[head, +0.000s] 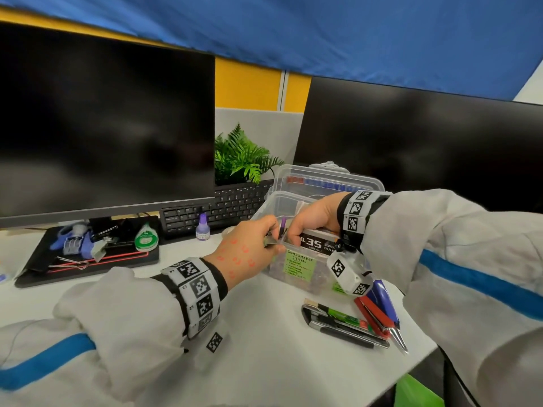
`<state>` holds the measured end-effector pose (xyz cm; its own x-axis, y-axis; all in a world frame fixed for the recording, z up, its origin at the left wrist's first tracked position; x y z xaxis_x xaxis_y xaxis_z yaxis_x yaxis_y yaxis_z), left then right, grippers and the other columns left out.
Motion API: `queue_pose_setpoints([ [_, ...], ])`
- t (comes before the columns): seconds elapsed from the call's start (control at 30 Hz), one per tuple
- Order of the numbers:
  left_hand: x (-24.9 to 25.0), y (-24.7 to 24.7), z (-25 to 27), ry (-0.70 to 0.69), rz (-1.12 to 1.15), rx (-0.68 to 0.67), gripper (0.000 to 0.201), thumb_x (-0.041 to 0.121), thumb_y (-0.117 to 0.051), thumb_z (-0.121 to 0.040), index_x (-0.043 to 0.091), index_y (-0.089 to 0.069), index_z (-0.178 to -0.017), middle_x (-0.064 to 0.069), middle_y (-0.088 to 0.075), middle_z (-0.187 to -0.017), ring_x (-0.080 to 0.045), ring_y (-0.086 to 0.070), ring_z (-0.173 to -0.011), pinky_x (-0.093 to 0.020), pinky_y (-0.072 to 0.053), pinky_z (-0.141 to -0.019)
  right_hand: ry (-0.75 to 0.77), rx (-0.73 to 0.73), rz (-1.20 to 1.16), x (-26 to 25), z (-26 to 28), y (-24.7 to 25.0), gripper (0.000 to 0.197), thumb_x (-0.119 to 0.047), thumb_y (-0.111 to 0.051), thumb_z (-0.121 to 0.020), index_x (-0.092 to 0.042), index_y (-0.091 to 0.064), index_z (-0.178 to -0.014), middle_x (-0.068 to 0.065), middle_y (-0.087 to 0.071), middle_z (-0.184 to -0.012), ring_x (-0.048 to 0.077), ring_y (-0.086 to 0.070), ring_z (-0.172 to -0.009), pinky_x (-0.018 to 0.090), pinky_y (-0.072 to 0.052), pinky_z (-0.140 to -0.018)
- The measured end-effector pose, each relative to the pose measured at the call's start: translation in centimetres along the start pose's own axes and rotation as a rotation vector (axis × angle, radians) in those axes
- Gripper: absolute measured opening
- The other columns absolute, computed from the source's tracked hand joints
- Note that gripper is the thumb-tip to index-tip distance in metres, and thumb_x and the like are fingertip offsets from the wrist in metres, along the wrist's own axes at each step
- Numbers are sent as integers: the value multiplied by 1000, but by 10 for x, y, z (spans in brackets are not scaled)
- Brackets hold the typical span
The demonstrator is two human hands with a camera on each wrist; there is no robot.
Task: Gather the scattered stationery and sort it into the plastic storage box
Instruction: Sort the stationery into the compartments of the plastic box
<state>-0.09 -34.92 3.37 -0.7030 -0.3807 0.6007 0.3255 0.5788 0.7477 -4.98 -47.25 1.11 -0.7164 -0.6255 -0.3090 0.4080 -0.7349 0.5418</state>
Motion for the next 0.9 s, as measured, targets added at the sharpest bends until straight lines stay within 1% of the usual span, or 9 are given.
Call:
queue_pose_setpoints([
  [0.2, 0, 0, -2, -2, -27, -9, 29, 34, -72, -88, 34, -46, -78, 7, -64, -82, -11, -59, -70, -38, -56, -69, -25, -52, 44, -3, -3, -5, 16, -10, -51, -90, -3, -63, -96, 13, -68, -81, 21, -67, -65, 29, -58, -65],
  [0.33, 0, 0, -2, -5, -1, -11, 27, 35, -72, -88, 33, -47, -79, 6, -64, -82, -13, -60, -69, -36, -55, -67, -35, -39, -3, 0, -4, 1, 14, -12, -51, -91, -4, -63, -88, 10, -66, -73, 19, -66, -57, 26, -57, -59],
  [0.43, -2, 0, -1, -23, 48, -20, 25, 32, -74, -87, 29, -50, -82, 5, -65, -82, -13, -58, -68, -36, -54, -66, 22, 56, -213, 2, 3, 23, 17, -18, -58, -92, -7, -61, -79, 5, -61, -65, 17, -62, -53, 29, -57, -63],
  [0.5, -4, 1, -2, -40, 78, -17, 25, 31, -75, -86, 26, -51, -83, 6, -65, -82, -13, -56, -69, -36, -53, -68, 119, 100, -427, 0, 14, 41, 21, -26, -62, -93, -8, -60, -83, 4, -58, -66, 17, -60, -56, 34, -55, -68],
  [0.6, -7, -1, -2, -50, 89, -14, 26, 32, -76, -86, 26, -51, -84, 4, -66, -83, -17, -59, -71, -35, -54, -66, 256, 206, -759, 4, 37, 70, 32, -37, -61, -91, -13, -57, -112, 10, -62, -84, 23, -63, -78, 42, -55, -79],
  [0.7, -8, -3, -2, -59, 93, -14, 26, 33, -75, -87, 26, -50, -86, 3, -67, -84, -22, -64, -77, -40, -58, -69, 346, 335, -962, 17, 43, 97, 45, -20, -50, -86, -14, -47, -130, 21, -58, -121, 41, -58, -111, 62, -49, -91],
  [0.73, -8, -3, -2, -60, 93, -12, 27, 33, -76, -86, 26, -50, -86, 4, -67, -84, -23, -65, -78, -41, -58, -69, 334, 442, -944, 25, 41, 107, 48, -14, -51, -86, -14, -45, -134, 23, -55, -126, 44, -57, -114, 65, -49, -92],
  [0.8, -7, -2, -1, -60, 95, -8, 28, 34, -76, -86, 27, -49, -86, 4, -67, -83, -23, -65, -78, -42, -58, -70, 307, 656, -780, 35, 38, 123, 41, -12, -58, -92, -10, -49, -131, 24, -58, -126, 44, -61, -112, 61, -53, -91],
  [0.9, -6, -2, 0, -60, 100, -10, 27, 33, -76, -86, 27, -50, -85, 4, -67, -83, -23, -65, -78, -40, -57, -69, 317, 760, -462, 30, 28, 127, 34, -19, -75, -88, -3, -59, -114, 18, -70, -106, 32, -73, -95, 49, -61, -82],
])
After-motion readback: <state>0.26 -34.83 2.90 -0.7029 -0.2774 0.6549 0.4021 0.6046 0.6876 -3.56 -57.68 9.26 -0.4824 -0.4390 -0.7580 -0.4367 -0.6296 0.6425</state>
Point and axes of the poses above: each hand's wrist, its own z-axis away from the middle knuckle, its own y-axis out of the back of the hand, x = y × z, the point moved 9 cm from there along -z, towards the middle knuckle
